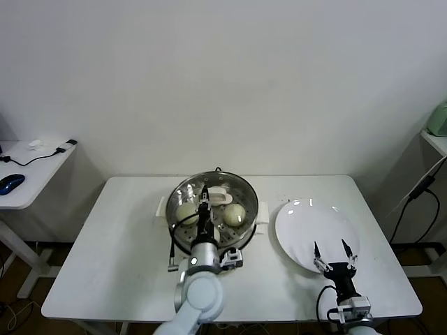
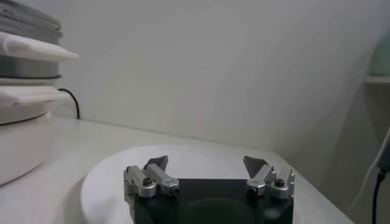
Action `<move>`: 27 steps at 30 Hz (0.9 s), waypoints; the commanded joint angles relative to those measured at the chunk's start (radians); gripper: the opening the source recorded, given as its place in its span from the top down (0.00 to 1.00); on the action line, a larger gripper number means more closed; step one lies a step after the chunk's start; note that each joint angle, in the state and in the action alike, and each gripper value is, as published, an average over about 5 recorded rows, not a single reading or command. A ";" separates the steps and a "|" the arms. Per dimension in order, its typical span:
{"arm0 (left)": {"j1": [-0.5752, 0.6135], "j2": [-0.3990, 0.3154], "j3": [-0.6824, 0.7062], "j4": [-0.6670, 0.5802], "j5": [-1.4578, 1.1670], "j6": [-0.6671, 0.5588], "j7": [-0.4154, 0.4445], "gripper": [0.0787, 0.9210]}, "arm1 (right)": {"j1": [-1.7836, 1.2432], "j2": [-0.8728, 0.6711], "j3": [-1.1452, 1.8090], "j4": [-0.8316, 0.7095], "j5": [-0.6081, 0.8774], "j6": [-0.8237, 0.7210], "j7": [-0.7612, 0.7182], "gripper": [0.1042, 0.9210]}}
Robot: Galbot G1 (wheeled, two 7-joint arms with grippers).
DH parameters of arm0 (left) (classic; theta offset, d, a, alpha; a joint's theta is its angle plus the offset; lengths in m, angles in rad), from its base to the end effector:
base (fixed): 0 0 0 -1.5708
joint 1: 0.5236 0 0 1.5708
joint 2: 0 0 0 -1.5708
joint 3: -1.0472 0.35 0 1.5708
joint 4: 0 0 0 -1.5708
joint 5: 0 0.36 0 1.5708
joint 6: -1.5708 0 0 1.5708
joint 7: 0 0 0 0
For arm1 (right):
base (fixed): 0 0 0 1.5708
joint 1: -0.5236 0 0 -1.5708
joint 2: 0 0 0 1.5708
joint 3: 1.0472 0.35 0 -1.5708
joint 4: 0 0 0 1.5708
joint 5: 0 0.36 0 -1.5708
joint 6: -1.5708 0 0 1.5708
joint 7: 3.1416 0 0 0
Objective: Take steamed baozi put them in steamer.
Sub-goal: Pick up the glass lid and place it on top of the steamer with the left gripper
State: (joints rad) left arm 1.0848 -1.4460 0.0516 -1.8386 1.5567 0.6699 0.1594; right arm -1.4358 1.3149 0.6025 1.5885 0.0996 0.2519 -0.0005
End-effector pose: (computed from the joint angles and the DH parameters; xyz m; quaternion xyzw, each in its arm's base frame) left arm 0.2807 -0.1557 -0.2870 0.0331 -0.7233 -0.6894 0.0206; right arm 0.2088 -0.1144 -0.4370 -0.0104 -0.9949 0.0861 0.0524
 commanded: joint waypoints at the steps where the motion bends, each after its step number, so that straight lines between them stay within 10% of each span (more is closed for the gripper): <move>1: -0.001 -0.006 0.003 0.023 0.017 -0.001 -0.008 0.93 | 0.005 0.003 0.000 -0.003 -0.002 0.008 0.001 0.12; 13: -0.005 0.000 0.004 0.013 0.006 -0.012 -0.009 0.91 | 0.010 0.007 -0.006 -0.013 -0.014 0.026 -0.011 0.12; 27: 0.044 0.050 0.005 -0.139 -0.090 -0.019 0.035 0.45 | 0.012 0.002 -0.018 -0.010 -0.037 -0.004 -0.047 0.12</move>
State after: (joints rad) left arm 1.1080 -1.4156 0.0582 -1.9030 1.5051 0.6514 0.1763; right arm -1.4242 1.3158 0.5893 1.5772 0.0746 0.2587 -0.0345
